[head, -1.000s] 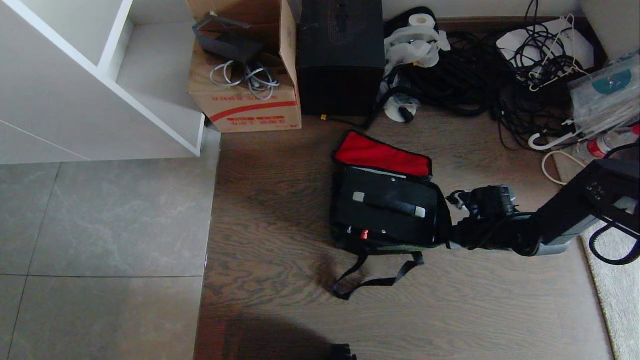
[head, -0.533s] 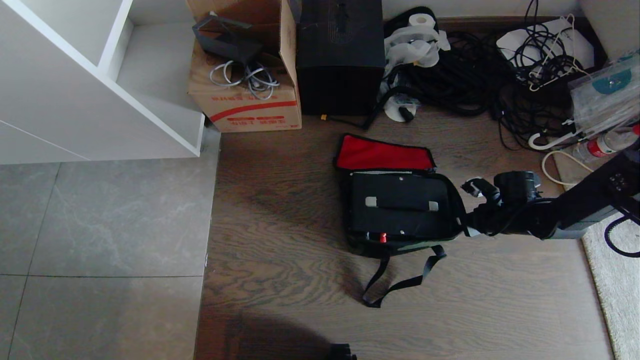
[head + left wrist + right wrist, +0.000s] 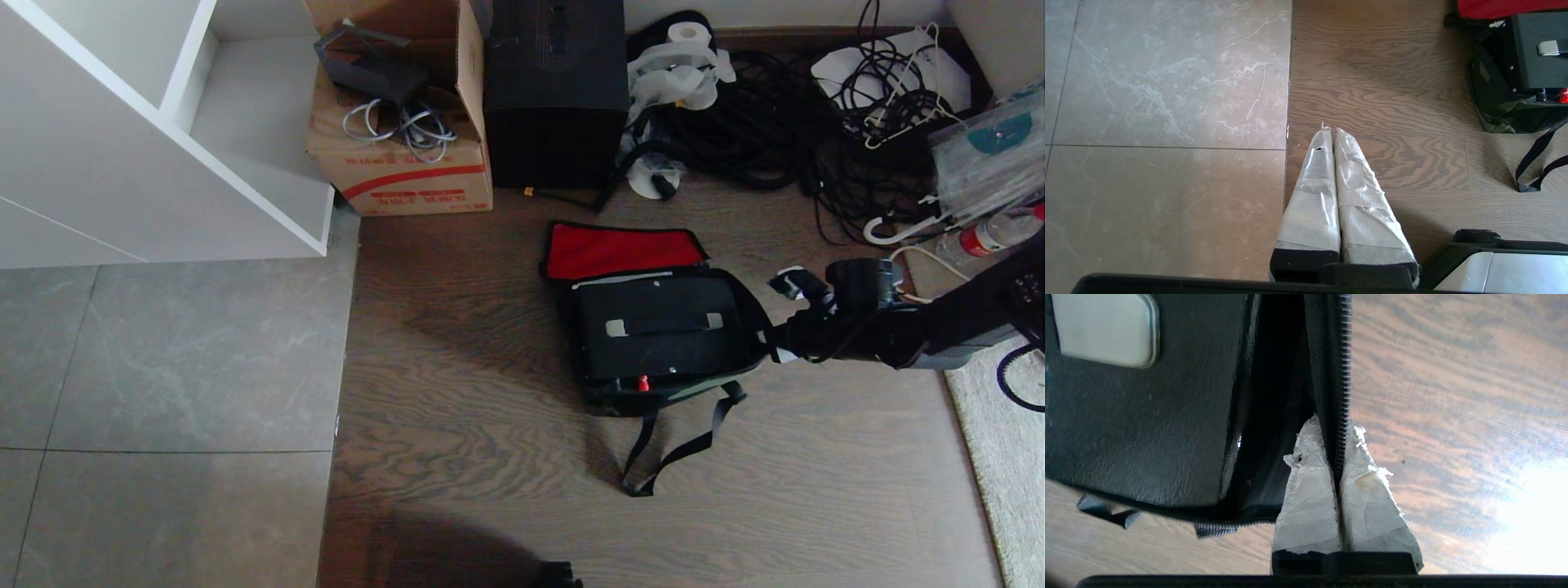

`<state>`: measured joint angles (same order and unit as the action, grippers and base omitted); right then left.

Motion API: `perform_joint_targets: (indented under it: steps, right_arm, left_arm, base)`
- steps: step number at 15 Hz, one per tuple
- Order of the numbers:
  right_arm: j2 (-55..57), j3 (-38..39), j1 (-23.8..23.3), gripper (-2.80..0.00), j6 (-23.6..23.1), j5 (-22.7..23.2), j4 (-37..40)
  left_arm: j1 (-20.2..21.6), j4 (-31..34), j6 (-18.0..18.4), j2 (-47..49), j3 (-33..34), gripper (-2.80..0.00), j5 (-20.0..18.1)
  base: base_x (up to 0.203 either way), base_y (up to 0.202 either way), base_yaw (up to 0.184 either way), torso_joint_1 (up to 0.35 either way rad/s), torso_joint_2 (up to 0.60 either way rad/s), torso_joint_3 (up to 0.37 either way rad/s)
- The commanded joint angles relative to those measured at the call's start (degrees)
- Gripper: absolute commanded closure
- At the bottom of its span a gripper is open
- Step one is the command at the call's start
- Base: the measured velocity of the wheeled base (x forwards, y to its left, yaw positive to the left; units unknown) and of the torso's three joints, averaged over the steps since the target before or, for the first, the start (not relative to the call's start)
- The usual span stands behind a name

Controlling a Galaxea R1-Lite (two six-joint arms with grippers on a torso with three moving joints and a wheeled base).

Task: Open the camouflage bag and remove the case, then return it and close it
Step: Close the top of the storage box

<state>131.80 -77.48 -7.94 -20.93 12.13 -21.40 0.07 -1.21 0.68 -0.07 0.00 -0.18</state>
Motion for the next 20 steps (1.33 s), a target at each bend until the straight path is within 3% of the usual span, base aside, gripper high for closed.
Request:
perform_joint_targets:
  steps: [1, 2, 10, 14, 16, 18, 20]
  right_arm:
    - [-1.8, 2.5, -0.1, 0.0, 0.0, 0.2, 1.5]
    - [-2.7, 3.4, -0.1, -2.8, 0.5, 0.4, 2.3]
    - [-7.0, 8.1, 0.2, -2.8, 3.1, 1.1, 0.5]
    - [-12.8, 15.7, 3.0, -2.8, 6.1, 6.4, -0.1]
    - [-13.9, 18.2, 6.6, -2.8, 12.3, 6.5, -0.4]
    - [-13.9, 19.1, 11.4, -2.8, 24.0, 6.3, -0.8]
    - [-13.3, 19.8, 15.2, -2.8, 29.9, 5.0, -2.7]
  left_arm:
    - [0.0, 0.0, 0.0, 0.0, 0.6, 0.0, 0.0]
    - [0.0, 0.0, 0.0, 0.0, 0.6, 0.0, -0.1]
    - [0.0, 0.0, 0.0, 0.0, 0.5, 0.0, 0.0]
    - [0.0, 0.0, 0.0, 0.0, 0.6, 0.0, 0.0]
    - [0.0, 0.0, -0.1, 0.0, 0.6, 0.0, 0.0]
    - [0.0, 0.0, 0.0, 0.0, 0.5, 0.0, 0.0]
    - [0.0, 0.0, 0.0, 0.0, 0.6, 0.0, 0.0]
  base:
    - [0.0, 0.0, 0.0, 0.0, 0.0, 0.0]
    - [0.0, 0.0, 0.0, 0.0, 0.0, 0.0]
    - [0.0, 0.0, 0.0, 0.0, 0.0, 0.0]
    - [0.0, 0.0, 0.0, 0.0, 0.0, 0.0]
    - [0.0, 0.0, 0.0, 0.0, 0.0, 0.0]
    - [0.0, 0.0, 0.0, 0.0, 0.0, 0.0]
    - [0.0, 0.0, 0.0, 0.0, 0.0, 0.0]
